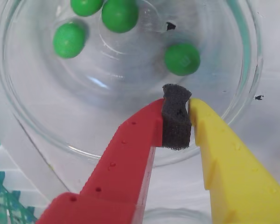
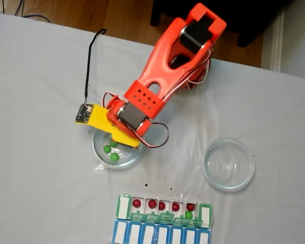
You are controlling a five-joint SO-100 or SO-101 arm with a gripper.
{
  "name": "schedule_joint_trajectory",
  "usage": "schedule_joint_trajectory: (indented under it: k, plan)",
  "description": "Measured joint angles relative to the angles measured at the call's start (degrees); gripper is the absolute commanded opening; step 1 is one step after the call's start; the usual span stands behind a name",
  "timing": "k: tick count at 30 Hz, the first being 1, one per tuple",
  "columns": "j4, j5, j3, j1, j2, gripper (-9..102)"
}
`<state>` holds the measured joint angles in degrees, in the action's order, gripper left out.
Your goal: Sort medicines into box.
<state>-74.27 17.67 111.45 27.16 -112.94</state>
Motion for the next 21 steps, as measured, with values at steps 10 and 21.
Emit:
schedule_joint_trajectory:
  k: [10,21]
  plan:
    - [-0.2,-0.1,0.0,2.6,1.7,1]
    - [-0.1,0.7,-0.1,3.3,2.5,17]
